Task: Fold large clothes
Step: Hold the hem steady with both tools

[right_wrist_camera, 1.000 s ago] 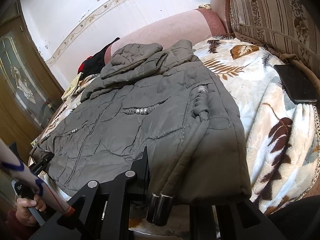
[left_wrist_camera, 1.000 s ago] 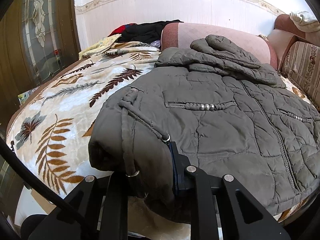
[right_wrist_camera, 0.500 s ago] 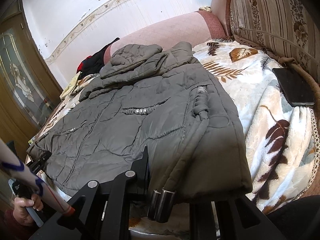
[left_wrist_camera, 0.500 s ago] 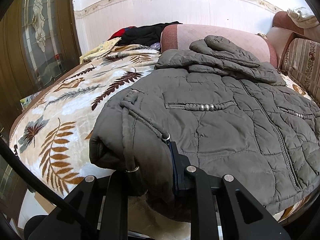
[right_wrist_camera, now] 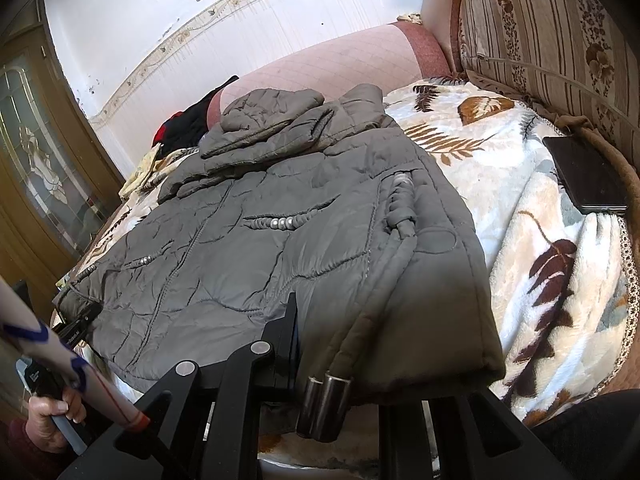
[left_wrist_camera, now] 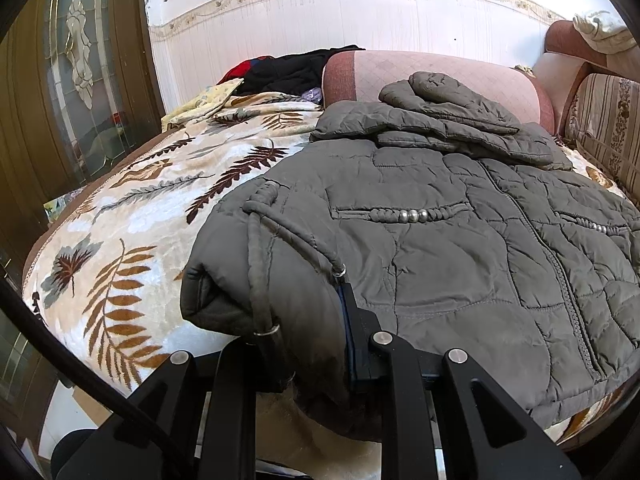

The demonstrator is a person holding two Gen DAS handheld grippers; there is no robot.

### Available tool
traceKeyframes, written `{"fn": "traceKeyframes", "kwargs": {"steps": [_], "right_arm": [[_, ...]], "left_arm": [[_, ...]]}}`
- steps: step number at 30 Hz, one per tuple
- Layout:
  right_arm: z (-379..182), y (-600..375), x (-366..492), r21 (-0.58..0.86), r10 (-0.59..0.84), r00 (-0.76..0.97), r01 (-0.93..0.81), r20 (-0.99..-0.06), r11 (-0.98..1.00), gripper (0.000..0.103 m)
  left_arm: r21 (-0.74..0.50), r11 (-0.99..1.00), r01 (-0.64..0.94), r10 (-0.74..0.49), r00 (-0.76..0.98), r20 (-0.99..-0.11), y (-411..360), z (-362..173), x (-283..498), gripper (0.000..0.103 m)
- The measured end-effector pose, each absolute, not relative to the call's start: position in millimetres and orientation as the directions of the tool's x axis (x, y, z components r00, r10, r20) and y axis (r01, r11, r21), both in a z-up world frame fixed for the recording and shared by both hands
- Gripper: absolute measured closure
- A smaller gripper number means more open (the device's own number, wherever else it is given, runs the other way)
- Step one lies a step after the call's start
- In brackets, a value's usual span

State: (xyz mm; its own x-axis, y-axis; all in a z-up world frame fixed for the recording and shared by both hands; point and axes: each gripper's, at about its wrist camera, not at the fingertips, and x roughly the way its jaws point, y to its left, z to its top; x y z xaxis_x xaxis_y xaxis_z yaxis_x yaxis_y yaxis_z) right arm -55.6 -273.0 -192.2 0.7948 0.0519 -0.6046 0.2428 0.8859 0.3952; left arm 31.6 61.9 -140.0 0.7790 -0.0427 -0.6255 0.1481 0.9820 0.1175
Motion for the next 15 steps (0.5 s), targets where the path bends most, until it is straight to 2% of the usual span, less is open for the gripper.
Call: {"fn": "traceKeyframes", "kwargs": {"steps": [15], "right_arm": [[-187.5, -270.9, -57.8, 0.388, 0.048, 0.8, 0.237, -0.598, 0.89, 0.085]], "left_arm": [[0.126, 0.981, 0.148, -0.04, 0.789, -0.614, 60.1, -136.7, 25.2, 0.084]]}}
